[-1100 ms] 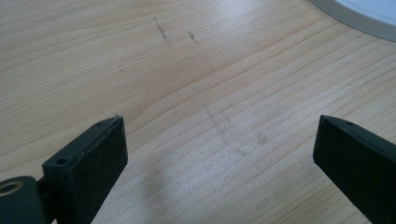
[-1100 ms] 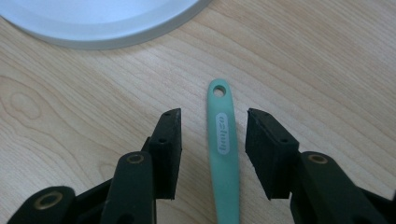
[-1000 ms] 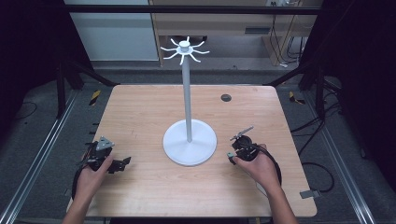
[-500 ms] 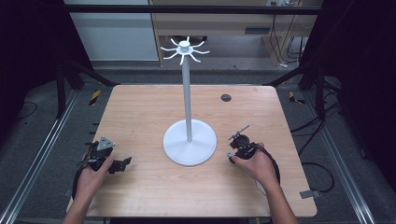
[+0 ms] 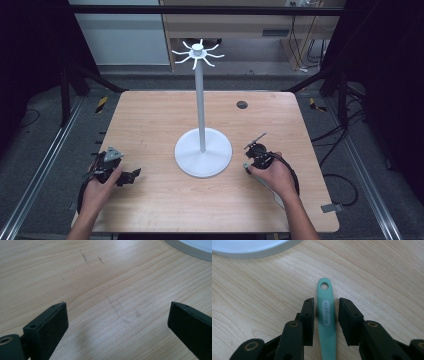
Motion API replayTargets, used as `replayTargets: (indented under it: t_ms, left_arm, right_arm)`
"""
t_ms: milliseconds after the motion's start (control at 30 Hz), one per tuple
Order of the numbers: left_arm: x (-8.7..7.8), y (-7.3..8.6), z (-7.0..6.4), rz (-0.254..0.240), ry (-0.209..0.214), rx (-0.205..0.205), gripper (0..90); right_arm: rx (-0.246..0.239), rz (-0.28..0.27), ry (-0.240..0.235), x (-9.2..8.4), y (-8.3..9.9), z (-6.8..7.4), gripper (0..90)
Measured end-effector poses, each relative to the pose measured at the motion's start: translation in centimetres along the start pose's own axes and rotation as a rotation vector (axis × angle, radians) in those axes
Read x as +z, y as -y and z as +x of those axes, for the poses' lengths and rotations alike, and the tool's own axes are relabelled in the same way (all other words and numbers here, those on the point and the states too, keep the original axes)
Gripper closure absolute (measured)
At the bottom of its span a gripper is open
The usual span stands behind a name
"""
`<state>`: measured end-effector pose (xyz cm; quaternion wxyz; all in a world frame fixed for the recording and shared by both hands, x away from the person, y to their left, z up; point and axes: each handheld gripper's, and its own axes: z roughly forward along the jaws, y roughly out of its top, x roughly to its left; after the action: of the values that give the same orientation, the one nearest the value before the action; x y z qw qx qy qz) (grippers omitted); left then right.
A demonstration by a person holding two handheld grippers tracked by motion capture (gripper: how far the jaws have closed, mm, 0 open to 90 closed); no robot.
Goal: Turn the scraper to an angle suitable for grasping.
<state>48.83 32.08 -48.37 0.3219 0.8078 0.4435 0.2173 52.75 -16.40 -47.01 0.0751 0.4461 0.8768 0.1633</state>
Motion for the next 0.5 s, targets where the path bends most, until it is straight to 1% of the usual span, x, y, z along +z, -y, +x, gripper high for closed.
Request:
replayTargets:
  t_ms: [167, 267, 433, 500]
  left_arm:
    - [0.05, -0.02, -0.05, 0.0, 0.0, 0.001, 2.8]
    - [0.09, -0.05, -0.13, 0.003, 0.004, 0.002, 2.8]
    - [0.08, -0.03, -0.14, 0.002, 0.003, 0.001, 2.8]
    - [0.08, -0.04, -0.14, 0.003, 0.004, 0.002, 2.8]
  right_arm:
    - [0.001, 0.002, -0.004, 0.01, -0.02, 0.0, 69.5]
    - [0.003, 0.001, -0.002, 0.06, -0.11, 0.01, 72.8]
    - [0.0, 0.002, -0.003, 0.05, -0.13, 0.03, 73.5]
    - [-0.005, 0.003, 0.005, 0.06, -0.17, 0.17, 74.2]
